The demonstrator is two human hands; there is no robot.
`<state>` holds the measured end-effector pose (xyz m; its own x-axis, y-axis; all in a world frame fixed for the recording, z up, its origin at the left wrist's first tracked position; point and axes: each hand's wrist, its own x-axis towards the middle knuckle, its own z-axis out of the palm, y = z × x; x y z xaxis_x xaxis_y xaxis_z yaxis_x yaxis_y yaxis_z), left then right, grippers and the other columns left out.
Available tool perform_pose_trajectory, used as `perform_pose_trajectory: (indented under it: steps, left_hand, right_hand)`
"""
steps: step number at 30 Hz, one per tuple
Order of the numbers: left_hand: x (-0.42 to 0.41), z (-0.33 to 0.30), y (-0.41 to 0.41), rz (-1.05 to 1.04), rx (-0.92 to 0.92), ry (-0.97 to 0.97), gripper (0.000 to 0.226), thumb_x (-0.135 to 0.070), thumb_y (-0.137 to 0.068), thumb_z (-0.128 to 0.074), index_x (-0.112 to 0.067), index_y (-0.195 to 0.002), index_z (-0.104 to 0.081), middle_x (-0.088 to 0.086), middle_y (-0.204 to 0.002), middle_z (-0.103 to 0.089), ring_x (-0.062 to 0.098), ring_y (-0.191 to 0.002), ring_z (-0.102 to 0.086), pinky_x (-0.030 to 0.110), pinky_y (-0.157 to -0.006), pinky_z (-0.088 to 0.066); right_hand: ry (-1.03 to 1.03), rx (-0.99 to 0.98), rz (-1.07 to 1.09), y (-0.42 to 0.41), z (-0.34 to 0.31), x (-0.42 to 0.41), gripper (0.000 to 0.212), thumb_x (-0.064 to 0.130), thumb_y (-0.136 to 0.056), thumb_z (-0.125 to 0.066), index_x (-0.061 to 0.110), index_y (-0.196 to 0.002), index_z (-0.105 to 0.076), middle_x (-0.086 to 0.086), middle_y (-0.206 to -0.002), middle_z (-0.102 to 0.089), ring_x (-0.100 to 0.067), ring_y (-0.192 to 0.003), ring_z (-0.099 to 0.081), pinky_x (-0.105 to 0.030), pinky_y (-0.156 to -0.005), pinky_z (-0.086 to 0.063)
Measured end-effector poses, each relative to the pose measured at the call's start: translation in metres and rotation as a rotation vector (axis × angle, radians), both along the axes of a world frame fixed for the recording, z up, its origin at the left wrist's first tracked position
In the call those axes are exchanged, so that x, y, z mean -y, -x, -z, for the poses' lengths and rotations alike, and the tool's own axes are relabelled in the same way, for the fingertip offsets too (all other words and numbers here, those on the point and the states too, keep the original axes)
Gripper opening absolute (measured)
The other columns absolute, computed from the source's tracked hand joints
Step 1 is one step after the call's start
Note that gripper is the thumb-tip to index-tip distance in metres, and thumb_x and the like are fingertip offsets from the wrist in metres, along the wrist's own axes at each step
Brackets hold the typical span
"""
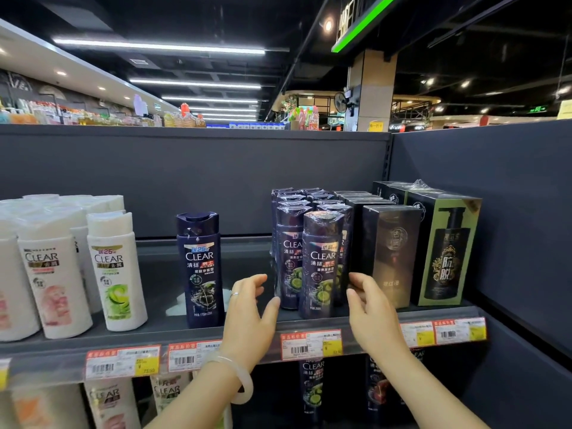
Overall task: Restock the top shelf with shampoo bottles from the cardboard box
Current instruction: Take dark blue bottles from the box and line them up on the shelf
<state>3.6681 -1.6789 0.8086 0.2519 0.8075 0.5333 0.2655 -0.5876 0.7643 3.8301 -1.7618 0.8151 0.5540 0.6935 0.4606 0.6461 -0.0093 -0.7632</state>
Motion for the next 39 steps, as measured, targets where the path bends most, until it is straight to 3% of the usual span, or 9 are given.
perform_pose_trajectory:
  steps: [4,9,13,17,20,26,31,34,39]
  left_hand:
    - [0.001,-0.006,-0.004,0.008,0.003,0.001,0.025,-0.013,-0.087,-0.061,-0.014,-0.112,-0.057,-0.008,-0.105,-0.048,0.007,-0.095,-0.055,0.025,-0.091,-0.047]
    - [0.011,0.008,0.006,-0.044,0.053,-0.240,0.018,-0.014,-0.084,-0.065,-0.024,-0.098,-0.059,-0.021,-0.095,-0.050,-0.003,-0.092,-0.055,0.009,-0.084,-0.045]
    - [0.013,0.017,0.033,-0.275,0.312,-0.366,0.038,-0.026,-0.073,-0.067,-0.014,-0.107,-0.057,-0.008,-0.105,-0.046,-0.004,-0.102,-0.046,0.011,-0.090,-0.041]
    - [0.001,0.011,0.052,-0.449,0.316,-0.124,0.077,-0.010,-0.065,-0.082,-0.003,-0.129,-0.039,0.014,-0.128,-0.039,0.018,-0.118,-0.039,0.032,-0.103,-0.036]
    - [-0.006,0.004,0.056,-0.348,0.165,0.115,0.092,-0.020,-0.067,-0.081,-0.011,-0.140,-0.027,0.000,-0.132,-0.038,0.014,-0.121,-0.040,0.030,-0.102,-0.034]
    - [-0.021,0.001,0.061,-0.340,0.024,0.143,0.044,-0.025,-0.074,-0.075,-0.020,-0.110,-0.049,-0.008,-0.095,-0.058,0.010,-0.087,-0.056,0.016,-0.064,-0.036]
    - [-0.026,0.004,0.060,-0.345,-0.032,0.136,0.048,-0.029,-0.075,-0.074,-0.020,-0.114,-0.048,-0.003,-0.105,-0.061,0.011,-0.093,-0.056,0.023,-0.075,-0.039]
    - [-0.026,0.011,0.060,-0.368,-0.008,0.109,0.068,-0.025,-0.072,-0.077,-0.012,-0.129,-0.042,0.006,-0.125,-0.053,0.020,-0.120,-0.048,0.028,-0.094,-0.040]
    - [0.013,0.020,0.037,-0.276,0.185,-0.421,0.061,-0.028,-0.078,-0.062,-0.014,-0.132,-0.036,0.002,-0.135,-0.037,0.003,-0.130,-0.031,0.021,-0.113,-0.025]
  right_hand:
    - [0.011,-0.077,-0.067,0.002,-0.002,0.004,0.041,0.007,-0.088,-0.055,0.015,-0.127,-0.046,-0.002,-0.124,-0.053,-0.010,-0.104,-0.052,-0.021,-0.089,-0.041]
    - [-0.009,-0.026,-0.010,0.020,0.005,0.006,0.068,0.035,-0.075,-0.073,0.023,-0.128,-0.033,0.012,-0.118,-0.037,-0.003,-0.108,-0.040,-0.018,-0.091,-0.033]
    - [-0.217,0.148,-0.060,0.041,0.001,0.010,0.042,0.035,-0.077,-0.072,0.038,-0.104,-0.040,0.020,-0.105,-0.042,0.005,-0.102,-0.043,-0.006,-0.082,-0.036]
    - [-0.068,0.295,-0.330,0.078,0.001,-0.008,0.033,0.035,-0.087,-0.058,0.032,-0.117,-0.045,0.023,-0.109,-0.042,0.009,-0.107,-0.042,-0.007,-0.092,-0.034]
    - [0.024,0.216,-0.396,0.097,0.002,-0.027,0.043,0.029,-0.091,-0.054,0.025,-0.131,-0.039,0.020,-0.119,-0.038,0.004,-0.114,-0.040,-0.015,-0.101,-0.034]
    - [0.070,0.155,-0.377,0.114,0.008,-0.051,0.049,0.023,-0.092,-0.053,0.021,-0.138,-0.035,0.008,-0.134,-0.043,-0.004,-0.122,-0.043,-0.016,-0.100,-0.032]
    - [-0.086,0.187,-0.335,0.114,0.011,-0.043,0.032,0.019,-0.090,-0.057,0.020,-0.121,-0.051,0.025,-0.105,-0.044,0.007,-0.097,-0.048,-0.006,-0.089,-0.039]
    - [-0.267,0.163,-0.198,0.098,0.014,-0.026,0.024,0.013,-0.085,-0.064,0.022,-0.105,-0.058,0.021,-0.098,-0.048,0.004,-0.095,-0.049,-0.003,-0.082,-0.038]
    - [-0.434,0.009,0.065,0.062,0.011,-0.005,0.043,0.014,-0.072,-0.077,0.025,-0.101,-0.048,0.011,-0.096,-0.044,0.000,-0.089,-0.046,-0.003,-0.079,-0.037]
